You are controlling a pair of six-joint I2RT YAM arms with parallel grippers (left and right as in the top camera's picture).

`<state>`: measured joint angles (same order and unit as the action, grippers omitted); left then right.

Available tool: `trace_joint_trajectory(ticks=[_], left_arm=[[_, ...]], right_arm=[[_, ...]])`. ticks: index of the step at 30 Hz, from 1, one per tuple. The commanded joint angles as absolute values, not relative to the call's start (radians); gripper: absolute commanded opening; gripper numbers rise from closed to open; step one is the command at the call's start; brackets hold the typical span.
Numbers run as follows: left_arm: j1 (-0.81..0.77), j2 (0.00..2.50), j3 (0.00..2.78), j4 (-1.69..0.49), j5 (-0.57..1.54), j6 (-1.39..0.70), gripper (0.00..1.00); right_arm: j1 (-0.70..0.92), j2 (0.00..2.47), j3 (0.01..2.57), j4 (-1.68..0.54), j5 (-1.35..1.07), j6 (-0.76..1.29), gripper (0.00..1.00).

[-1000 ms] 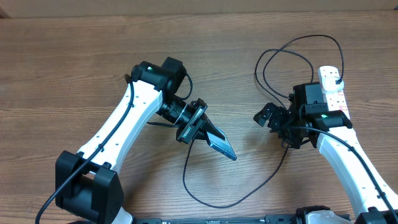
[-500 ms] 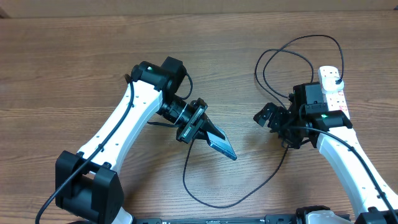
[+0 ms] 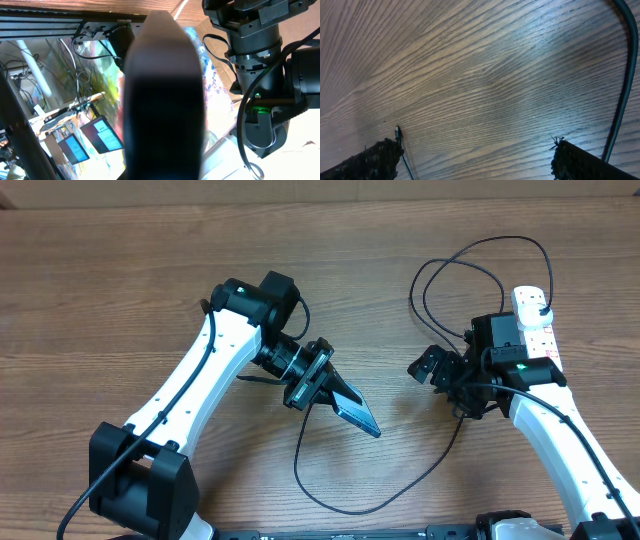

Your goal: Plug charger to phone and switch on socket

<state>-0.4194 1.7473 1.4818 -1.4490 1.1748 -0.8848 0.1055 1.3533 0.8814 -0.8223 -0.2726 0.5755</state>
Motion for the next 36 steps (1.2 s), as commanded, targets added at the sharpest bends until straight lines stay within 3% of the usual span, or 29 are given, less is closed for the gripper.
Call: trace_joint_trajectory(ticks=[1, 36], left_arm=[[-0.426, 1.713, 1.508, -1.448, 1.224, -0.899, 0.04], [-0.426, 1.713, 1.508, -1.431, 1.229, -0.921, 0.04]], right_arm=[[0.105, 1.352, 0.884, -0.818, -0.262, 0.567, 1.00], [0.105, 1.352, 0.884, -0.818, -0.262, 0.567, 1.00]])
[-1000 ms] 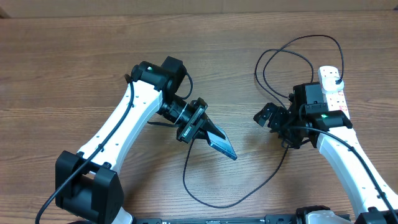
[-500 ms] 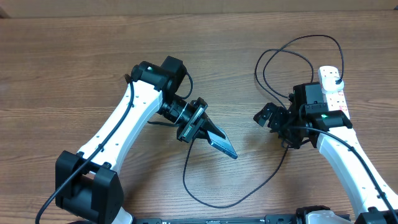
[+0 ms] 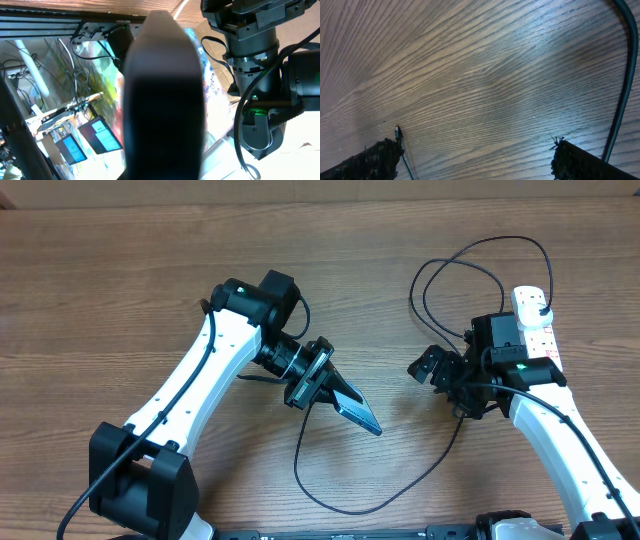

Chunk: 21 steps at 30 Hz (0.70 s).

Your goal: Plug charger to phone and switch on socket

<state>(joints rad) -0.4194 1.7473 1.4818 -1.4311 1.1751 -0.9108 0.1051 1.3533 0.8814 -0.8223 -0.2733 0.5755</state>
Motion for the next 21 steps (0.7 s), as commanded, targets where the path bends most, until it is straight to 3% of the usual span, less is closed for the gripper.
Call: trace_joint_trajectory(ticks=[1, 21], left_arm=[[-0.426, 1.713, 1.508, -1.431, 1.228, -0.921, 0.04], [-0.426, 1.713, 1.508, -1.432, 1.259, -0.921, 0.04]], right_arm=[[0.105, 1.352, 0.884, -0.818, -0.262, 0.567, 1.00], [0.105, 1.352, 0.884, -0.818, -0.262, 0.567, 1.00]])
